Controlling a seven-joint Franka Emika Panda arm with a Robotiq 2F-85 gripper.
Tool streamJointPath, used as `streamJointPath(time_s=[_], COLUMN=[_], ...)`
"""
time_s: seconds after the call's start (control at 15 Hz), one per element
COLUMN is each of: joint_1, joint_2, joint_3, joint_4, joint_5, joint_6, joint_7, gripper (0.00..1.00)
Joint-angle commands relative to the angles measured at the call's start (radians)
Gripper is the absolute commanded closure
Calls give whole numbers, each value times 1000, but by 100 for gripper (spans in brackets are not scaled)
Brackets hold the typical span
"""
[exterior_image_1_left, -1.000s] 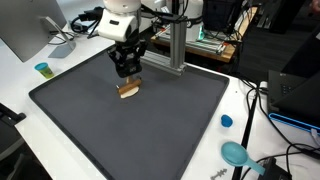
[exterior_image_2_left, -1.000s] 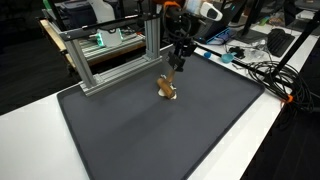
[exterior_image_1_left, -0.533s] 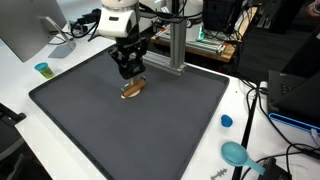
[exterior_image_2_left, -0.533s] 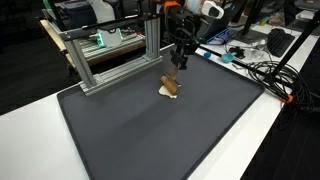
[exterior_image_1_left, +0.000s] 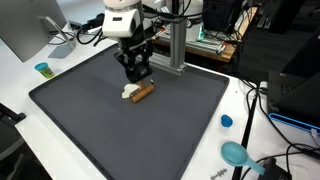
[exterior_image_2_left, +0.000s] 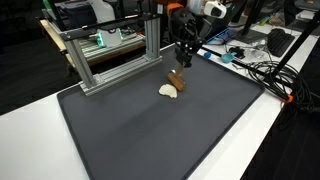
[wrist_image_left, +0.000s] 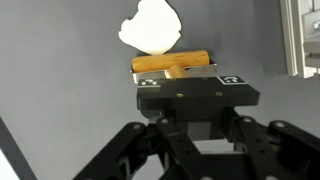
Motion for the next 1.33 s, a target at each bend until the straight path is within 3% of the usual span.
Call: streamJointPath(time_s=[0.0,0.2,0.33,0.6,0.67,0.73,0.8,0.87,1.0,1.27], joint_1=[-15,-31,-11,25,33,41,47,48,43,17], joint_2=[-106,-260,-356,-582,-440,-479,-490,-484,-467,-509], joint_3=[13,33,17,-16,-24,-30,-33,-34,-31,-80], joint_4=[-93,-195,-251,-390,-275,-300,-305,-303,-318,-357], joint_5=[74,249,327,296,280,277,277,278,261,294], joint_6=[21,14,21,17,5,3,1,2,16,-20], joint_7=[3,2,75,310,230,244,244,244,421,552], gripper=[78,78,78,78,78,53,53,78,78,78])
